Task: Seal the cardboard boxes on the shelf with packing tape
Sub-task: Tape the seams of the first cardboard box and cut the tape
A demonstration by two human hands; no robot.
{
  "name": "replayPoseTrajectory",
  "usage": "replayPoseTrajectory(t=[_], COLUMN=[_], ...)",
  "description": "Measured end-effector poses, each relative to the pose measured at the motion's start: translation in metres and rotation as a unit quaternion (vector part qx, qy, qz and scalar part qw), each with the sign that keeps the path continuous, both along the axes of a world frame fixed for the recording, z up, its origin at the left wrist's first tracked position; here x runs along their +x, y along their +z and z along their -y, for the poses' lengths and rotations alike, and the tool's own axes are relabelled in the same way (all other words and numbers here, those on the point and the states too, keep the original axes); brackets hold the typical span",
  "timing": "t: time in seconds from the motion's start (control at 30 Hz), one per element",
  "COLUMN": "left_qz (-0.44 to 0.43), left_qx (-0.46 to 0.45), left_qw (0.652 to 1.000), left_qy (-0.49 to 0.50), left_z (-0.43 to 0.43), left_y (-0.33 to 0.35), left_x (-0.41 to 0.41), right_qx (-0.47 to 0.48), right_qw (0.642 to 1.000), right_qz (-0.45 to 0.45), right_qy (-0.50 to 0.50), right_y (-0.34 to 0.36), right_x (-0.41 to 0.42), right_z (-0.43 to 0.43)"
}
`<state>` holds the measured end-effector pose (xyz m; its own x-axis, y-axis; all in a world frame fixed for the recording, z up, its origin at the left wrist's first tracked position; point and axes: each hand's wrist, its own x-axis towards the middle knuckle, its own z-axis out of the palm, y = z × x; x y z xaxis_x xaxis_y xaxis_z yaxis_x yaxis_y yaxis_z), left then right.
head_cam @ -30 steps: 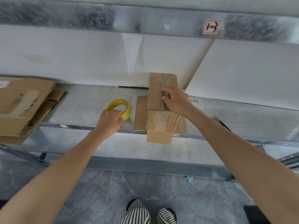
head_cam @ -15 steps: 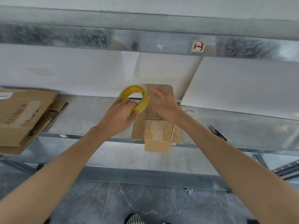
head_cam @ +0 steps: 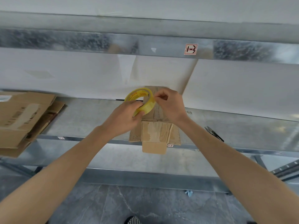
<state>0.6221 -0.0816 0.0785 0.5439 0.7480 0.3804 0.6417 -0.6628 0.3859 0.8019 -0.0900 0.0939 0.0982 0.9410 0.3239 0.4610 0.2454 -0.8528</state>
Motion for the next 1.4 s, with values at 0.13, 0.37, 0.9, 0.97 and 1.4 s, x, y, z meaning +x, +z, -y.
replayPoseTrajectory(t=[0.13,0.37,0.9,0.97,1.4], left_qz=[-0.021,-0.098,-0.053,-0.096,-0.069], left_qx=[0.024,0.009,-0.043,-0.002,-0.055], left_qw=[0.999,0.982,0.993,0.987,0.985], left_qy=[0.041,0.161,0.097,0.130,0.149], left_z=[-0.005,-0.013,0.005,0.006,0.000], left_y=[0.006,0.005,0.005,0.006,-0.019], left_x=[-0.005,-0.017,-0.045,-0.046,-0.050], right_qx=[-0.022,-0.114,-0.154,-0.159,-0.194], right_qw=[1.000,0.991,0.983,0.981,0.963], right_qz=[-0.012,-0.061,-0.093,-0.104,-0.189], right_qy=[0.009,0.047,0.018,0.024,-0.006], right_y=[0.004,0.002,-0.008,-0.011,-0.037], right_x=[0.006,0.014,0.039,0.042,0.076], right_z=[0.001,0.017,0.028,0.032,0.046])
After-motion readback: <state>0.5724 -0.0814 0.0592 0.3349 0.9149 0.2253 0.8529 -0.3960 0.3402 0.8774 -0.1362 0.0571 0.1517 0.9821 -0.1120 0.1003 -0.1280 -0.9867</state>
